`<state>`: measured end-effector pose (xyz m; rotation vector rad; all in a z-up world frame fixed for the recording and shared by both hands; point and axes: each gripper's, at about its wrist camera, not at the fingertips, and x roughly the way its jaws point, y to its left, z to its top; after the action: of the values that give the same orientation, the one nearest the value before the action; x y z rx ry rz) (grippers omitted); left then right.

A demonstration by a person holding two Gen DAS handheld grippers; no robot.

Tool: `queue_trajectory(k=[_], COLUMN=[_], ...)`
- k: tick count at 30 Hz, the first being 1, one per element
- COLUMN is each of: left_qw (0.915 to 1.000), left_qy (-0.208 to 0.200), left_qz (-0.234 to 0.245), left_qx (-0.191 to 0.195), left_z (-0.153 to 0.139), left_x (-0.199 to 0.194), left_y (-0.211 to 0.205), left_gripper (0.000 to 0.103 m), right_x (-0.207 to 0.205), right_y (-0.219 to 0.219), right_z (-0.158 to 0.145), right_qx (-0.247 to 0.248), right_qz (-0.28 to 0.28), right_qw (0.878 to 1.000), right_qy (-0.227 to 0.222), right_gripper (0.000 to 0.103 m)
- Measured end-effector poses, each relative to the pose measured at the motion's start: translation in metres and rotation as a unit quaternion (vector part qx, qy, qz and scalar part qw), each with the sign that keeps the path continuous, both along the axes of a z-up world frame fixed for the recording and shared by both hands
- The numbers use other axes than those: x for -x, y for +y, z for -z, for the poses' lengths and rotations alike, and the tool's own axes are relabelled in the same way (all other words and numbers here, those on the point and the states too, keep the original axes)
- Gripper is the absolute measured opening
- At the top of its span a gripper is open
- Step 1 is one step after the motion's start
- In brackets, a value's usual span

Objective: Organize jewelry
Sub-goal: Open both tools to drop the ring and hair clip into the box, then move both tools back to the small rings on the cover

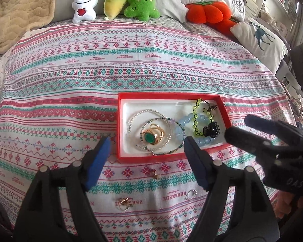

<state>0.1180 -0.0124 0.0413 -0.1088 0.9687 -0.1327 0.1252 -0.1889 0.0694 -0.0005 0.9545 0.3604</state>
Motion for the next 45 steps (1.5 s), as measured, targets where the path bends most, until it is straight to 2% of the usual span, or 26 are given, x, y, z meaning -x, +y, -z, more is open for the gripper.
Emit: queue_trajectory(k=[12, 26, 39, 45], left_qw=[0.9999, 0.9997, 0.9984, 0.9986], left_qy=[0.012, 0.023, 0.049, 0.044], left_qz=[-0.001, -0.002, -0.011, 0.022], left_qx=[-0.004, -0.001, -0.026, -0.018], left_z=[-0.006, -0.007, 0.021, 0.035], left_x=[0.019, 0.048, 0.055, 0.061], left_y=[0.010, 0.022, 0.045, 0.042], left_gripper=[0.079, 0.080, 0.080, 0.078], right_x=[0.025, 0.050, 0.060, 0.062], right_y=[-0.003, -0.014, -0.014, -0.008], right_z=[-0.011, -0.003, 0.019, 0.032], right_qx=[0.007, 0.020, 0.049, 0.076], right_qz=[-0.012, 0.000, -0.005, -0.018], right_qw=[1.000, 1.000, 0.999, 0.997], right_qy=[-0.006, 0.002, 0.019, 0.029], right_gripper=[0.074, 0.077, 0.079, 0.079])
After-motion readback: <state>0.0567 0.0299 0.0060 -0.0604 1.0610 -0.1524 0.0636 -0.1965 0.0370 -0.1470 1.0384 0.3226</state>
